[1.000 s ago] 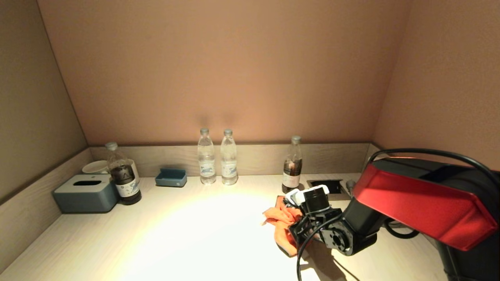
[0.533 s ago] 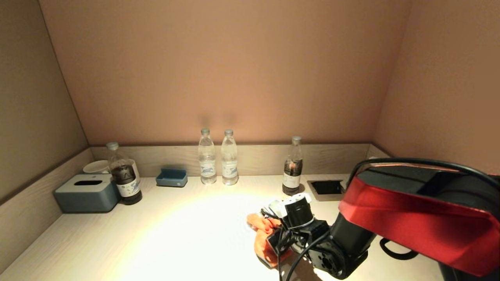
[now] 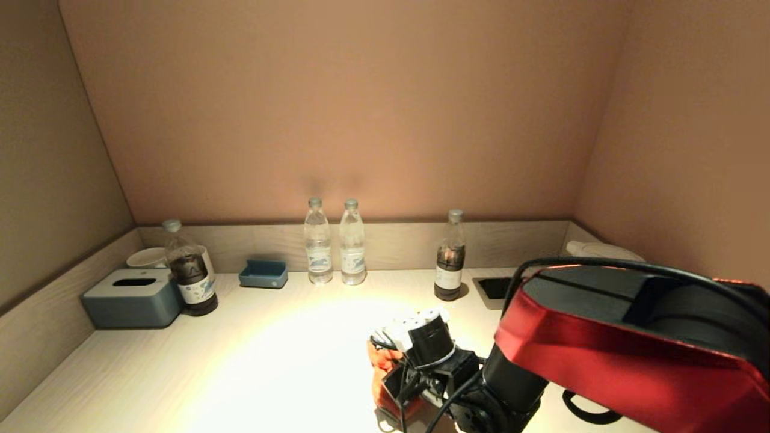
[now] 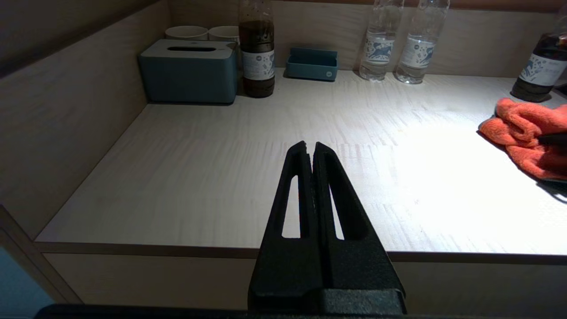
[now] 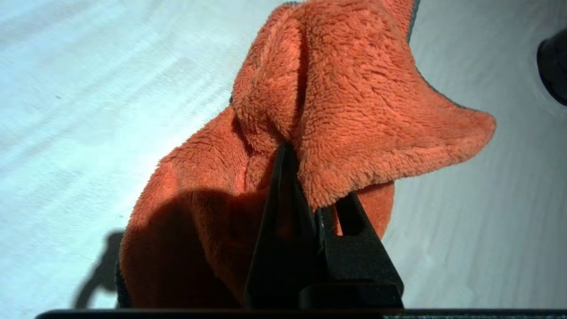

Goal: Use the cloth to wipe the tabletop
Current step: Sweep the stains on the table

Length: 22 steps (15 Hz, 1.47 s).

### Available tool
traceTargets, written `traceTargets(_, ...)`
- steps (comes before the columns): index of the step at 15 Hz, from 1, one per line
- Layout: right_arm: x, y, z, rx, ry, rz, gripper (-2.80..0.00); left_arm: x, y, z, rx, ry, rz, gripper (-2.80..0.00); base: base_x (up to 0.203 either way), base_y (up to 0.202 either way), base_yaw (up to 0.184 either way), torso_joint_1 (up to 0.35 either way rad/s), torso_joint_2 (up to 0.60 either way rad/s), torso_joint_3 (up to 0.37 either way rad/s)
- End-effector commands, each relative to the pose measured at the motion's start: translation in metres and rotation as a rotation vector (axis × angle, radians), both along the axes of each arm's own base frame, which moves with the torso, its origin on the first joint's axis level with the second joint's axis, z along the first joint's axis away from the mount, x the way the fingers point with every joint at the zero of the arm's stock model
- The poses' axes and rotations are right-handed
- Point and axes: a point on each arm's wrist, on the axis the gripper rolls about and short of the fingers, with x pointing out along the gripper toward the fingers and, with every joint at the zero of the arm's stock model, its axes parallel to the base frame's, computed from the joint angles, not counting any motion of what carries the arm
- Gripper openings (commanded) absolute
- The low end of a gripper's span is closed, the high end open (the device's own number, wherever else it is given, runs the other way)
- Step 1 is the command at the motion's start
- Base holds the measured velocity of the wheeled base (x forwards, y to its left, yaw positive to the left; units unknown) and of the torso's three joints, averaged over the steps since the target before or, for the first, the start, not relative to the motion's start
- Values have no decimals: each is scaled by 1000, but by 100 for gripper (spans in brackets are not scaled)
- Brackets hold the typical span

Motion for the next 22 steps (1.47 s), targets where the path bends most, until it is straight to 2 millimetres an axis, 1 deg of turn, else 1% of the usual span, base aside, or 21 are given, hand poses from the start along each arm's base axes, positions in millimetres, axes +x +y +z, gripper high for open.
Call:
traceTargets(1, 0, 6, -2, 0, -4, 12, -280, 0, 0, 0, -1, 0, 1, -280, 0, 0, 0, 0, 0, 0)
traceTargets(4, 3, 21, -4, 9, -27, 40, -280, 0, 0, 0, -1, 0, 1, -280, 0, 0, 0, 0, 0, 0)
traceTargets(6, 5, 31, -1, 24, -48, 55, -280, 0, 0, 0, -1, 0, 1, -280, 0, 0, 0, 0, 0, 0)
traceTargets(7, 5, 32, -1, 24, -48, 56, -280, 0, 0, 0, -1, 0, 1, -280, 0, 0, 0, 0, 0, 0)
traceTargets(9, 3, 47, 0, 40, -65, 86, -280, 0, 0, 0, -1, 0, 1, -280, 0, 0, 0, 0, 0, 0)
traceTargets(11, 2, 51, -1, 39, -68, 92, -280, 0, 0, 0, -1, 0, 1, -280, 0, 0, 0, 0, 0, 0)
traceTargets(12, 1, 61, -5, 41, -75, 107, -280, 0, 0, 0, -1, 0, 1, -280, 0, 0, 0, 0, 0, 0)
traceTargets(13, 0, 68, -5, 45, -84, 118, -280, 0, 0, 0, -1, 0, 1, -280, 0, 0, 0, 0, 0, 0)
traceTargets(14, 0, 68, -4, 45, -85, 118, -280, 0, 0, 0, -1, 0, 1, -280, 0, 0, 0, 0, 0, 0)
traceTargets(17, -1, 77, -6, 34, -105, 149, -280, 0, 0, 0, -1, 0, 1, -280, 0, 0, 0, 0, 0, 0)
traceTargets(19, -5, 88, -4, 41, -122, 175, -280, 0, 0, 0, -1, 0, 1, -280, 0, 0, 0, 0, 0, 0)
traceTargets(21, -6, 91, -3, 42, -127, 184, -280, 0, 0, 0, -1, 0, 1, -280, 0, 0, 0, 0, 0, 0)
traceTargets(22, -8, 97, 0, 52, -139, 197, -280, 0, 0, 0, -1, 0, 1, -280, 0, 0, 0, 0, 0, 0)
